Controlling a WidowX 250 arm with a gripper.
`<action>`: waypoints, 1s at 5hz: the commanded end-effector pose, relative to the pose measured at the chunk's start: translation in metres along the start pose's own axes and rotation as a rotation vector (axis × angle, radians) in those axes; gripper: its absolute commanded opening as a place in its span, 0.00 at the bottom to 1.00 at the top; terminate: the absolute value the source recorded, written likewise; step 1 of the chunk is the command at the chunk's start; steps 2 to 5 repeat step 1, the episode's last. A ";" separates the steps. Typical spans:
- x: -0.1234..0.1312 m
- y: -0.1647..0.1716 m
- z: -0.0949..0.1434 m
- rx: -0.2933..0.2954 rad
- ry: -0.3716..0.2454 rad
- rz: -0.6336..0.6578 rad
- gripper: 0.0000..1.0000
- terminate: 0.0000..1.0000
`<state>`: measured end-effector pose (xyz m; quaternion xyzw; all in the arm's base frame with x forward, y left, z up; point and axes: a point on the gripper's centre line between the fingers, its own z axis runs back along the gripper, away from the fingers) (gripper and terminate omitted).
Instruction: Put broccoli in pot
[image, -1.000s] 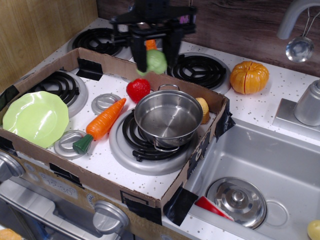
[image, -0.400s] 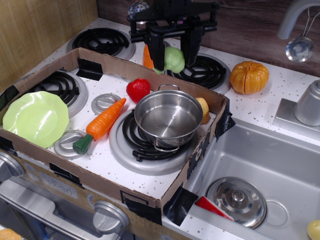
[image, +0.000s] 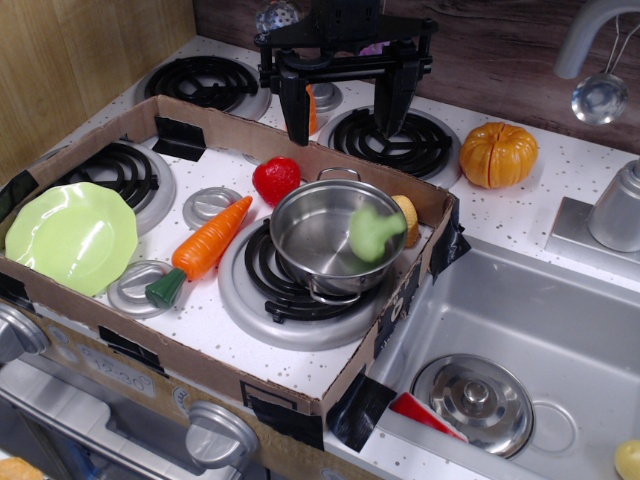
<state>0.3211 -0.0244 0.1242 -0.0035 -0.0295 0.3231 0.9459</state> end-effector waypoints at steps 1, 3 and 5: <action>0.006 0.010 0.017 -0.030 -0.019 -0.020 1.00 1.00; 0.006 0.010 0.017 -0.030 -0.019 -0.020 1.00 1.00; 0.006 0.010 0.017 -0.030 -0.019 -0.020 1.00 1.00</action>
